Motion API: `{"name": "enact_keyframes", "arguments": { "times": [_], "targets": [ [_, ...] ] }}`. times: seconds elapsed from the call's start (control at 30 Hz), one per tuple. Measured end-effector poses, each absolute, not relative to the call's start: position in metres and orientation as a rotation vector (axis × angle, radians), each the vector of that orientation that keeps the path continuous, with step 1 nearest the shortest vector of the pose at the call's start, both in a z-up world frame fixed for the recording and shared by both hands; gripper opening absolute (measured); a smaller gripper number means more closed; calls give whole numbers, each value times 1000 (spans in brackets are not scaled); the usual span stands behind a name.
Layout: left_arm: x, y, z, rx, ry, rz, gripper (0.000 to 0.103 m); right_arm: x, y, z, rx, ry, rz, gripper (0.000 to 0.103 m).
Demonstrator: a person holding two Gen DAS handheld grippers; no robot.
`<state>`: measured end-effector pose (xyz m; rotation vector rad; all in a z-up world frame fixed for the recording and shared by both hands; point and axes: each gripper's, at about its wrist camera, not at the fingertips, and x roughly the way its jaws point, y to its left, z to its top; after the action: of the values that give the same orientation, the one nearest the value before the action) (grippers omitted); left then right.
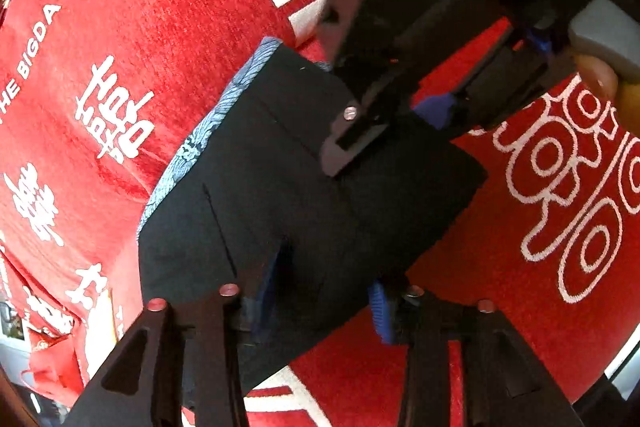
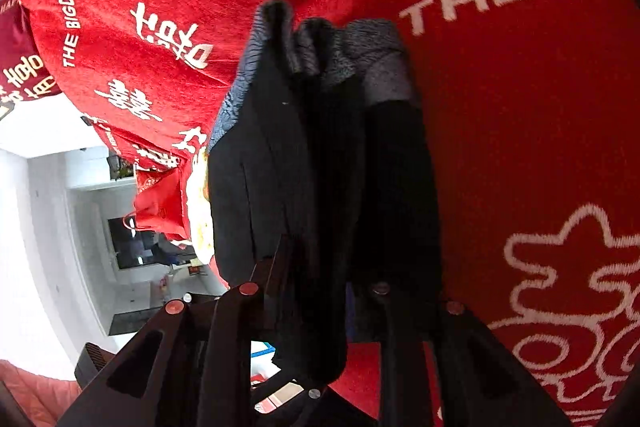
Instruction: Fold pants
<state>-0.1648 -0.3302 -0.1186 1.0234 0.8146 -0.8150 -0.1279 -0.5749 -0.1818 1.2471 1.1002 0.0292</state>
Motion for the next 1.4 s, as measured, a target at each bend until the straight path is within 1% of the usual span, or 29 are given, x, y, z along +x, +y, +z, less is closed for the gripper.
{"name": "enact_keyframes", "arguments": {
  "times": [0.03,0.07,0.1,0.13,0.2,0.33,0.53,0.67,0.77,0.8,0.83,0.9,1.07,1.1,1.13,1.17,1.3,1.4],
  "targets": [
    [-166,-331,-116,1012,838,-814,54,-130,-572,-180,1242,1103,26,23],
    [-160,-329,-114,993,877,-814,65,-129,-571,-177,1224,1111,17,23],
    [-155,-326,-112,968,910,-814,70,-129,-570,-176,1205,1120,9,23],
    [-150,-322,-109,945,937,-811,72,-125,-566,-170,1183,1132,-2,23],
    [-146,-314,-102,925,972,-818,72,-120,-560,-163,1136,1152,-29,24],
    [-139,-298,-90,908,984,-854,72,-118,-552,-152,1048,1189,-86,29],
    [-133,-282,-79,918,980,-882,72,-123,-540,-144,932,1232,-156,33],
    [-110,-273,-81,854,1059,-836,72,-124,-539,-143,911,1235,-186,34],
    [-87,-267,-85,792,1109,-768,72,-120,-534,-136,826,1246,-210,34],
    [-79,-264,-86,764,1128,-743,72,-119,-533,-133,796,1251,-221,35],
    [-71,-260,-87,733,1149,-720,72,-120,-533,-132,768,1257,-238,43],
    [-55,-252,-92,677,1199,-664,72,-119,-533,-130,720,1282,-294,49],
    [-28,-236,-102,575,1294,-587,72,-131,-541,-124,771,1298,-355,51],
    [-25,-234,-104,561,1308,-578,73,-132,-540,-121,762,1301,-371,51],
    [-21,-231,-107,549,1323,-566,83,-133,-540,-119,754,1305,-383,51],
    [-19,-229,-109,535,1330,-547,88,-134,-539,-116,746,1308,-397,51],
    [-12,-223,-120,471,1382,-536,89,-133,-526,-103,708,1280,-419,51],
    [-14,-224,-122,476,1377,-533,89,-127,-516,-97,681,1265,-411,51]
  ]
}}
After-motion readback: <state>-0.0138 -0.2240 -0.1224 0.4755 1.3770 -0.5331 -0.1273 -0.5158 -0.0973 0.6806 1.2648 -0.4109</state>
